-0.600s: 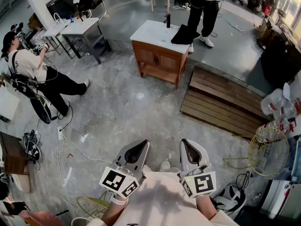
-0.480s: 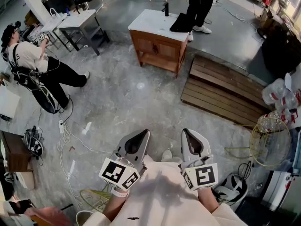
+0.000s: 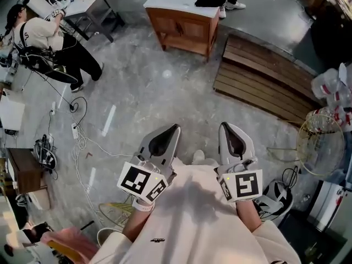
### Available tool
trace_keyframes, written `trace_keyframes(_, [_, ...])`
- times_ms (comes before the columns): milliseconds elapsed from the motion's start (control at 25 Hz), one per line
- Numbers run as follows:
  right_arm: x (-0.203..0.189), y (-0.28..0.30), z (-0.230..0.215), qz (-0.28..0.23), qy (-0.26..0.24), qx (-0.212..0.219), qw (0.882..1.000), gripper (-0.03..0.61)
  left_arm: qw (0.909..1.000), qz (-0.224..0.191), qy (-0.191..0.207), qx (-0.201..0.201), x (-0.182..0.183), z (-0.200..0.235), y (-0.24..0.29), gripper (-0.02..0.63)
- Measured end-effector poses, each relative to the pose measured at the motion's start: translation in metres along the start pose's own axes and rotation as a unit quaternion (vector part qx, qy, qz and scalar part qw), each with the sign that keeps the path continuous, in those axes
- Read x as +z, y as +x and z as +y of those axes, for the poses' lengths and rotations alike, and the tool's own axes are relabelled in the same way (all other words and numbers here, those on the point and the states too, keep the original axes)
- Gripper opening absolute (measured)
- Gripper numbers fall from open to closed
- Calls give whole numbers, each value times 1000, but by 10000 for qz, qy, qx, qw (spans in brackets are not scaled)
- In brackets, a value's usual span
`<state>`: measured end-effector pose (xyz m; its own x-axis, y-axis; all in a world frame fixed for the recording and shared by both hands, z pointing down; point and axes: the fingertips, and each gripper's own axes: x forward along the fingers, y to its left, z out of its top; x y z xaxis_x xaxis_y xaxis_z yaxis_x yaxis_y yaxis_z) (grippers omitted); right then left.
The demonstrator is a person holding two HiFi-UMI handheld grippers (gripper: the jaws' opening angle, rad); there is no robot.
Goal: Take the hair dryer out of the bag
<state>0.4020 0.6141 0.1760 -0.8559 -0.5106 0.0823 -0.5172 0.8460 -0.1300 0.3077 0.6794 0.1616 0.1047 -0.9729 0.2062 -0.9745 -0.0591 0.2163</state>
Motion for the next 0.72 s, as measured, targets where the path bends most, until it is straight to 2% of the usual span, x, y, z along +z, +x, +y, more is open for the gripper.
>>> trace_keyframes(400, [-12,14,-24,34,527,117,9985,9,9995,259,-39,176,-10,4,14,6])
trace_keyframes(720, [-17,51,-44,191,681,9,9975,9,9989,377,-234,131,-7,36,44,6])
